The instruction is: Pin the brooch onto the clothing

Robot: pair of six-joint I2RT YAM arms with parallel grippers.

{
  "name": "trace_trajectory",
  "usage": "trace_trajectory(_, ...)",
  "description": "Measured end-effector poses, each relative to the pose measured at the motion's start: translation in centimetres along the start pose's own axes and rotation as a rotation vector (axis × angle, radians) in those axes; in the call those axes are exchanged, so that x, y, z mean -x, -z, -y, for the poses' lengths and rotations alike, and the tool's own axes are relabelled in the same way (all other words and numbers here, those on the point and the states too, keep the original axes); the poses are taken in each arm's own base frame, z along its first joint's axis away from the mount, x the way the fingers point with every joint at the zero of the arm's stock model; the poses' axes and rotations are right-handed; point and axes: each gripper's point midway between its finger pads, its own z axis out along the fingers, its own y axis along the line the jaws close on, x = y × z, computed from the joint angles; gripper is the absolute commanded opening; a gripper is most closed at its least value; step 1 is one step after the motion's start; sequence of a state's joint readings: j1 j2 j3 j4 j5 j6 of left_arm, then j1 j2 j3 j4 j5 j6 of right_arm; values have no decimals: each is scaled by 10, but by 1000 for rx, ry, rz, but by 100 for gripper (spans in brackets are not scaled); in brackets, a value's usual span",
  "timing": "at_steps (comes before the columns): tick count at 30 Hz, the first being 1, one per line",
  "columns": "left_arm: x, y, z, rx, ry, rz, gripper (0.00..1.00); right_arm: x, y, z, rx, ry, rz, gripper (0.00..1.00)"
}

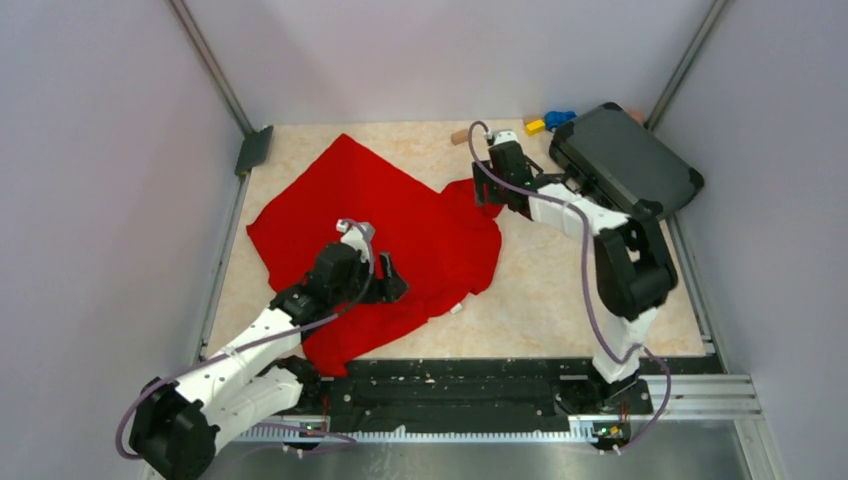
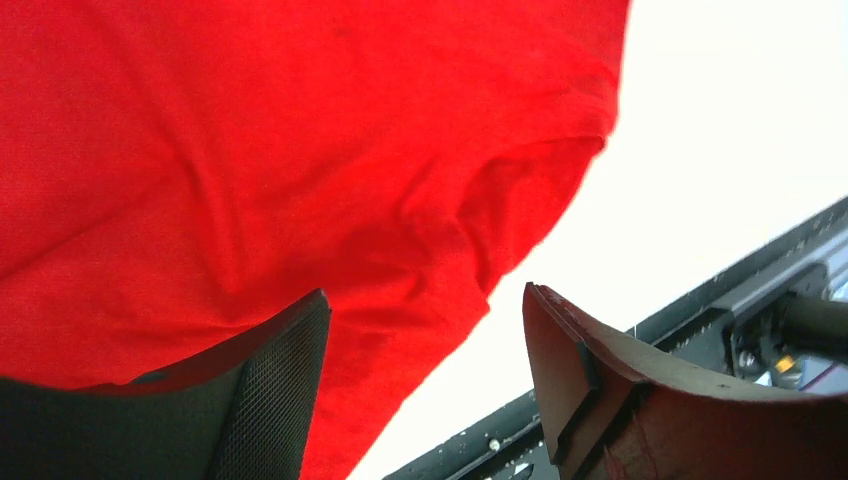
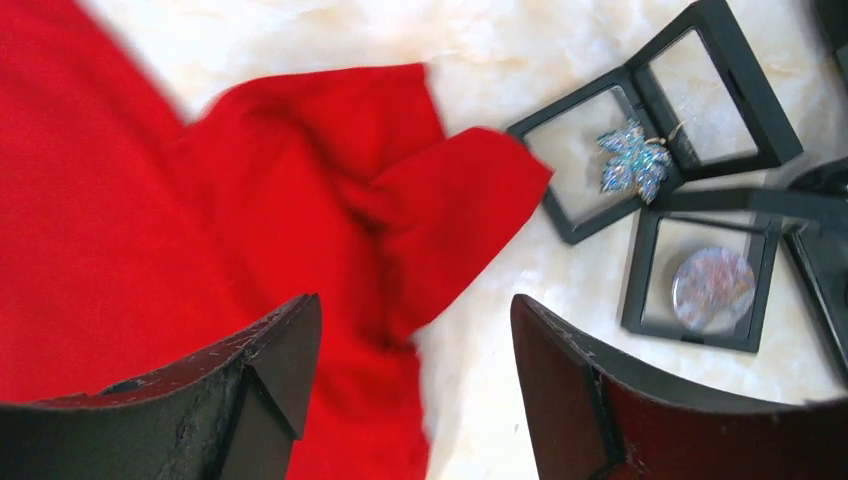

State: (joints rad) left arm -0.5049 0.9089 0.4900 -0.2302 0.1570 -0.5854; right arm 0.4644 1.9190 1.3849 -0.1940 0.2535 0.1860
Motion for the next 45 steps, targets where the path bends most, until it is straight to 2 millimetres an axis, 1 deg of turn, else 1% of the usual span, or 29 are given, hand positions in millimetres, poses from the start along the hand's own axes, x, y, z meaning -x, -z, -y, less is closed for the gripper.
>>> trace_trajectory(1,0,3,9,-16,-38,3,73,3,13,-5,24,-2,11,71)
trace_trajectory(3,-4,7,22,-28,-109,3,71,10,46,-18,84,-16,49,71)
trace_trajectory(5,-14,7,26,-15,-161,-11,69,15,82,-30,156,-39,93,72)
trace_trajectory(7,-29,7,25,19,-217,-44,68,15,112,-39,219,-63,128,72)
trace_trajectory(8,-35,8,25,31,-241,-55,68,12,125,-41,246,-79,138,72)
trace_trajectory(9,-42,7,24,45,-268,-67,68,8,134,-41,264,-92,141,72)
trace_trajectory(11,-52,6,23,70,-312,-85,67,-3,143,-42,286,-110,136,71)
trace_trajectory(12,-58,4,22,87,-337,-98,66,-9,146,-42,292,-119,128,71)
trace_trajectory(14,-71,1,18,119,-382,-129,66,-30,150,-43,305,-126,91,71)
trace_trajectory(18,-91,-5,12,168,-445,-180,68,-65,160,-51,342,-130,27,71)
trace_trajectory(22,-103,-10,3,213,-474,-214,68,-89,174,-62,387,-157,-2,71)
trace_trajectory(24,-105,-11,0,232,-473,-218,67,-106,177,-69,409,-177,-25,71)
trace_trajectory(25,-105,-12,-1,238,-474,-219,66,-115,177,-72,417,-183,-37,71)
trace_trajectory(29,-108,-14,-1,252,-474,-226,57,-163,173,-79,429,-215,-135,71)
trace_trajectory(31,-109,-15,-2,258,-474,-229,52,-180,168,-80,424,-231,-174,70)
trace_trajectory(34,-110,-15,-2,261,-469,-226,46,-188,163,-82,420,-250,-190,69)
trace_trajectory(38,-109,-15,-2,266,-465,-220,39,-184,154,-88,424,-264,-167,66)
trace_trajectory(40,-109,-15,-3,271,-459,-217,36,-188,146,-88,409,-261,-175,63)
trace_trajectory(41,-109,-16,-3,276,-456,-216,33,-192,143,-88,400,-258,-183,61)
trace_trajectory(42,-109,-16,-5,283,-454,-215,28,-195,139,-87,389,-254,-191,56)
trace_trajectory(43,-109,-16,-6,290,-453,-215,23,-195,136,-88,387,-254,-186,49)
trace_trajectory(45,-108,-17,-8,305,-450,-210,4,-190,132,-90,382,-250,-178,34)
